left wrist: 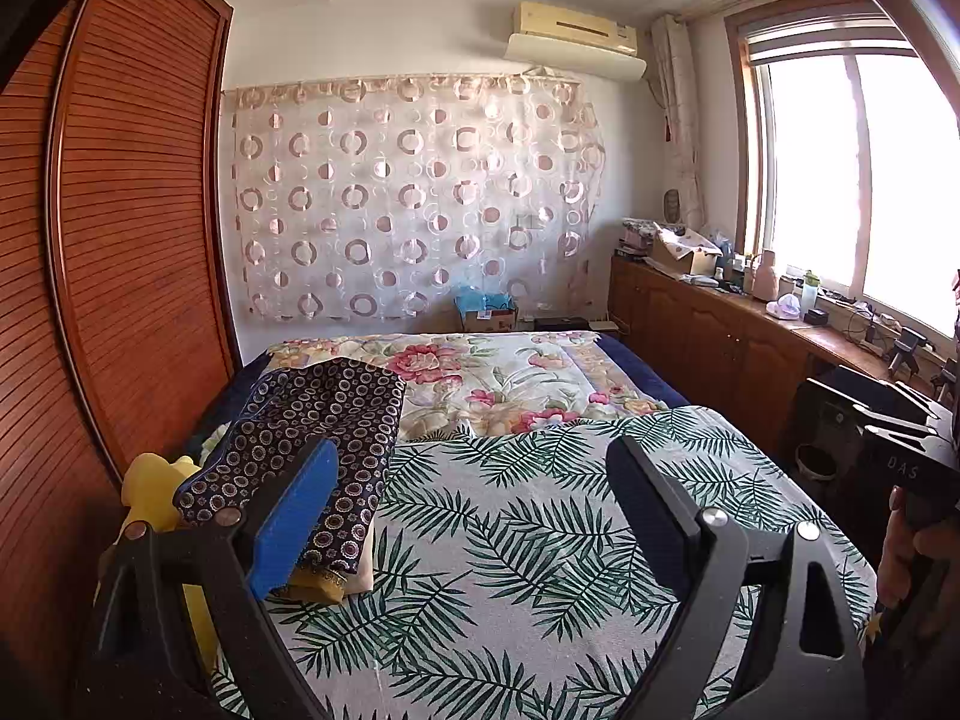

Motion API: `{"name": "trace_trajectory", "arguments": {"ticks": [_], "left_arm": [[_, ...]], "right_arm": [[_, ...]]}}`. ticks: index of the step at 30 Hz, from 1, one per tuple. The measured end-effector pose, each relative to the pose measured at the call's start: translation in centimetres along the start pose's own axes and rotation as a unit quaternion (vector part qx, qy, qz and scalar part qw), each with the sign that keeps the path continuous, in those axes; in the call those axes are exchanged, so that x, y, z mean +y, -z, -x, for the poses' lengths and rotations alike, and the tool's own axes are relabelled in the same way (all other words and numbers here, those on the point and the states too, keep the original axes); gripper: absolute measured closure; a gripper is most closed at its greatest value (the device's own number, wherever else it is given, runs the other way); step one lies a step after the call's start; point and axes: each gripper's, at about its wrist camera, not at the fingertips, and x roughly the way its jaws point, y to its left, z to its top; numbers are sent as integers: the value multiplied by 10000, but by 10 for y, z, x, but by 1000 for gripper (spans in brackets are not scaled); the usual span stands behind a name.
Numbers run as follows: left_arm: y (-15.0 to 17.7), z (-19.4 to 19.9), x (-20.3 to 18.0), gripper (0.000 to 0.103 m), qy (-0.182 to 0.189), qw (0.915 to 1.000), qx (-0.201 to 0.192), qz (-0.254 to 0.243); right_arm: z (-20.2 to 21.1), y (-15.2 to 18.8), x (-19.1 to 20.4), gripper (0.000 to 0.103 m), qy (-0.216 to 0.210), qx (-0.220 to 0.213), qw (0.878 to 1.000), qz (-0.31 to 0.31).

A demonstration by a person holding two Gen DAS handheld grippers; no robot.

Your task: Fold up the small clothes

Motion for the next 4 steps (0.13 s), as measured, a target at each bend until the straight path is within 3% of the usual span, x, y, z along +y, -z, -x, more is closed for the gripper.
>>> {"name": "trace_trajectory", "arguments": {"ticks": [4], "left_arm": [[0, 0, 0, 12, -3, 10000, -2, -2]], "right_arm": [[0, 0, 0, 27, 3, 1, 10000, 1]]}}
